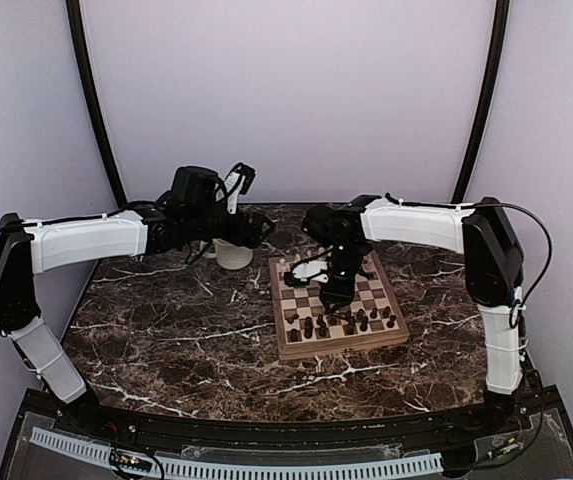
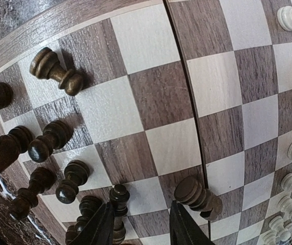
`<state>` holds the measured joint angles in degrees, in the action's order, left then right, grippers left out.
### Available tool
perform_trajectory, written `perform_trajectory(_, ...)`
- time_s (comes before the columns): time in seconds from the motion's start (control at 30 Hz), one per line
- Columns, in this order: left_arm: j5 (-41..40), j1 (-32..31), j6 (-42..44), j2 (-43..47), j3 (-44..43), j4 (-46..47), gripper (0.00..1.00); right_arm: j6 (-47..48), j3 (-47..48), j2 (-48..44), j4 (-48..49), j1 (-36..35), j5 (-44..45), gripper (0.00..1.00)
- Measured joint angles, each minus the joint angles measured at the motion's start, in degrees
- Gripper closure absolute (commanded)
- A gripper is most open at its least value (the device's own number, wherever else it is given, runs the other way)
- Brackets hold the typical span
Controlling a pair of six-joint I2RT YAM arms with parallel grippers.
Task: Set up the chess pieces on the board
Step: Pick up the king from the chessboard.
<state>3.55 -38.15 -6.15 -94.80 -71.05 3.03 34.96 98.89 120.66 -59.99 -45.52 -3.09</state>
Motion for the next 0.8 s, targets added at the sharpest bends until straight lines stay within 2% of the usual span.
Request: perform_trajectory(0.8, -0.17, 0.0, 0.22, 0.0, -0.07, 0.0, 0.12, -0.44, -0.48, 1.7, 1.31, -0.63, 4.52, 0.6)
